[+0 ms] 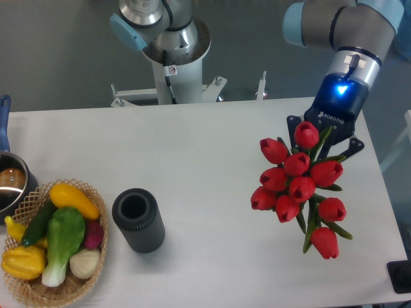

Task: Insert the flowers into the vase
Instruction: 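Carry the red tulip bunch with the gripper toward the black vase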

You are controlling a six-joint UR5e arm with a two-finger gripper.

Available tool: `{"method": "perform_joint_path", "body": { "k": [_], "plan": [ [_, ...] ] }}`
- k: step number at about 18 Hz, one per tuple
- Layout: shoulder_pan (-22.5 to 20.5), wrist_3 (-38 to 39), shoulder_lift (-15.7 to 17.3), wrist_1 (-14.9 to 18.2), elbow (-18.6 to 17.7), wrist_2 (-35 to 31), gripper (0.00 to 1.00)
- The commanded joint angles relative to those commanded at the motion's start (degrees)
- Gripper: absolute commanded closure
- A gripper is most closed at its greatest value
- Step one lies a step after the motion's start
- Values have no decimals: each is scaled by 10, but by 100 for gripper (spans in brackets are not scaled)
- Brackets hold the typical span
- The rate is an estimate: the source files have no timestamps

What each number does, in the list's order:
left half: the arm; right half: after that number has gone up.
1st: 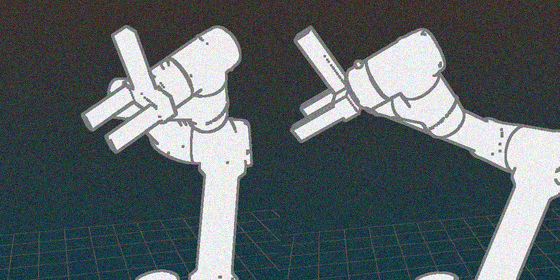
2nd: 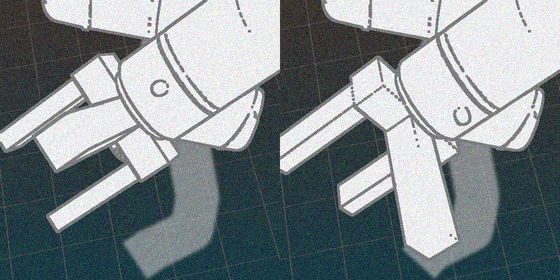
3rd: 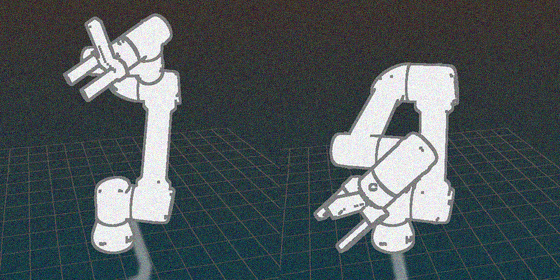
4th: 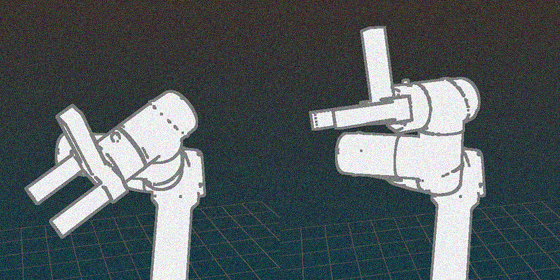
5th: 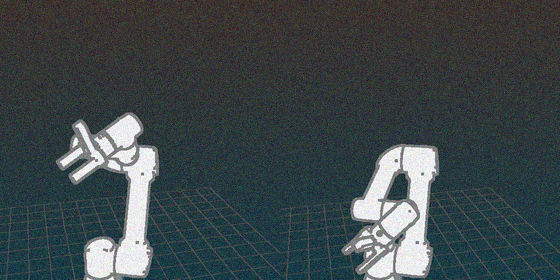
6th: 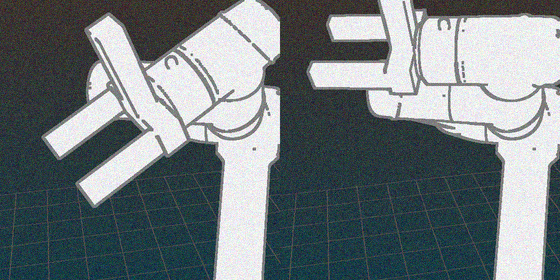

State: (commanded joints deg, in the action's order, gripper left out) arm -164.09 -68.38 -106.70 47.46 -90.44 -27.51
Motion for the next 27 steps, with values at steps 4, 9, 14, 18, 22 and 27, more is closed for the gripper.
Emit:
{"method": "perform_joint_path", "body": {
  "k": [4, 9, 14, 18, 22, 27],
  "plan": [
    [3, 3, 4, 0, -4, 0, 76],
    [10, 4, 4, 0, -18, 32, 76],
    [33, 11, 2, 0, -25, 84, 76],
    [62, 19, -2, 0, -25, 97, 76],
    [68, 23, -2, 0, -37, 163, 76],
    [105, 18, 0, -3, -50, 202, 76]
  ]
}}
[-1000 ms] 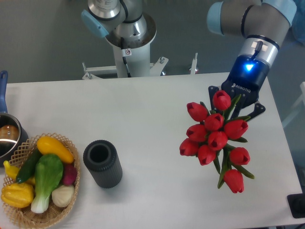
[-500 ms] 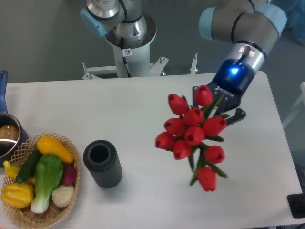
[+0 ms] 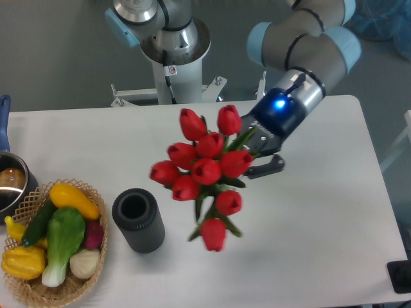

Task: Insert the flowers into the vase
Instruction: 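Carry the red tulip bunch with the gripper toward the black vase, then lower the tulip stems into the black vase opening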

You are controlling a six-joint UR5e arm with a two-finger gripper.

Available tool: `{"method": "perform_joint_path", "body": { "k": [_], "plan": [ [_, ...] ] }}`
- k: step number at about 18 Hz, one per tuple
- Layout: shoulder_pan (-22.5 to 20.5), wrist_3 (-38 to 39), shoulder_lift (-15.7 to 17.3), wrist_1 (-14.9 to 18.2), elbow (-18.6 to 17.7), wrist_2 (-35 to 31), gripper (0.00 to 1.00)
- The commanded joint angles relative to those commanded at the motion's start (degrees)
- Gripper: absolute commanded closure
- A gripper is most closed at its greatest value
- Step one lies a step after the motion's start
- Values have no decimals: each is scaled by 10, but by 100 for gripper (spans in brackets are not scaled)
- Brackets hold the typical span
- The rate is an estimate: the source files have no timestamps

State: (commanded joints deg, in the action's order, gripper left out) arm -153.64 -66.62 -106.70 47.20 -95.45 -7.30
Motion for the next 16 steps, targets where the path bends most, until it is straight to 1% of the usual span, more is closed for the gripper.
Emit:
{"method": "perform_joint_path", "body": {
  "k": [2, 3, 5, 7, 10, 12, 14, 16],
  "plan": [
    [4, 0, -2, -3, 4, 0, 76],
    [16, 0, -2, -3, 2, 3, 76],
    [23, 1, 1, -3, 2, 9, 76],
    [32, 0, -2, -3, -10, 24, 76],
    [45, -15, -11, -3, -17, 40, 76],
    [48, -15, -11, -3, -22, 67, 76],
    [51, -15, -11, -3, -34, 71, 76],
    [54, -17, -11, -3, -37, 80, 76]
  ]
}}
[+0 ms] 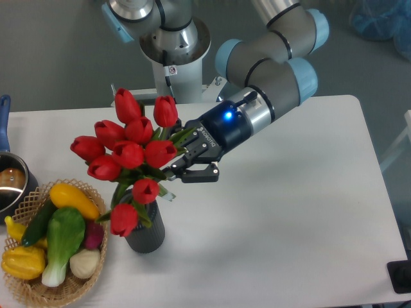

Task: Insert the flowers into the vase
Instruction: 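Lower the tulip stems into the black vase opening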

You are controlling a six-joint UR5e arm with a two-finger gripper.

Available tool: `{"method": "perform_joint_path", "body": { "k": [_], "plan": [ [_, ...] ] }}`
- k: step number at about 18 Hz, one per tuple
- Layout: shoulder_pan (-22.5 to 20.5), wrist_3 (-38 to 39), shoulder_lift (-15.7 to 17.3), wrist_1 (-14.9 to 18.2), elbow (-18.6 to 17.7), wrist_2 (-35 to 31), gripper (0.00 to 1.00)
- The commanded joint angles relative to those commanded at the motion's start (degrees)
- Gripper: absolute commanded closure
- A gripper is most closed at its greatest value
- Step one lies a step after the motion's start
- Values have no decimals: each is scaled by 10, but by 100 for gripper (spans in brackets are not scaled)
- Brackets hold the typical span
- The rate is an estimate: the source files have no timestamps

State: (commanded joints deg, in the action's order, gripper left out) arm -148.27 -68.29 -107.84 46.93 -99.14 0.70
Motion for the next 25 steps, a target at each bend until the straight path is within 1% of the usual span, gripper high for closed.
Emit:
{"method": "perform_joint_path", "body": {
  "k": [3, 6, 9, 13, 18, 20, 23, 25],
  "plan": [
    [2, 0, 0, 0, -2, 2, 76],
    [14, 0, -2, 0, -1, 4, 76],
    [27, -2, -18, 0, 3, 4, 76],
    [34, -3, -34, 0, 6, 4, 76],
    [42, -6, -39, 0, 4, 4, 76],
    [46, -7, -46, 0, 3, 4, 76],
    [45, -28, -47, 0, -18, 4, 76],
    [45, -36, -47, 0, -25, 5, 76]
  ]
}}
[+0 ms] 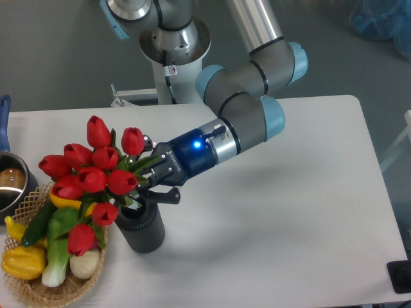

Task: Insert the flowers into the vase
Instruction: 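Lower the tulip stems into the black vase opening, then push the tulips further down into the vase with the gripper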

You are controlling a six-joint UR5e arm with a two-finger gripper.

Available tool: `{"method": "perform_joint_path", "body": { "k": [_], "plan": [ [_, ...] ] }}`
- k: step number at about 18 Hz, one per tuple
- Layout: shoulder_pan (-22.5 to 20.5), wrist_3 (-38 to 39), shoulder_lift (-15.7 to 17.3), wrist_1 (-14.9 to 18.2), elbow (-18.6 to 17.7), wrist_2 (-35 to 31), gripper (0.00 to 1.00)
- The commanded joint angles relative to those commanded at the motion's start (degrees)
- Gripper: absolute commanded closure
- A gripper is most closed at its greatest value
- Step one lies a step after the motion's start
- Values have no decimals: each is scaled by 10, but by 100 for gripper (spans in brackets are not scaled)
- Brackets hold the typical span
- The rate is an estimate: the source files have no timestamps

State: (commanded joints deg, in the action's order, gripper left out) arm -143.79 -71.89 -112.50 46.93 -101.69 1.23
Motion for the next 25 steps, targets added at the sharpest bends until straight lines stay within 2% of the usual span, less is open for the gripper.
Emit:
{"method": "perform_joint_path", "body": {
  "k": [6, 14, 19, 25],
  "plan": [
    [-3, -76, 2, 0, -54, 14, 76],
    [-2, -126, -11, 0, -69, 15, 76],
    [-3, -167, -37, 0, -70, 15, 75],
    [-8, -178, -46, 0, -68, 14, 75]
  ]
}}
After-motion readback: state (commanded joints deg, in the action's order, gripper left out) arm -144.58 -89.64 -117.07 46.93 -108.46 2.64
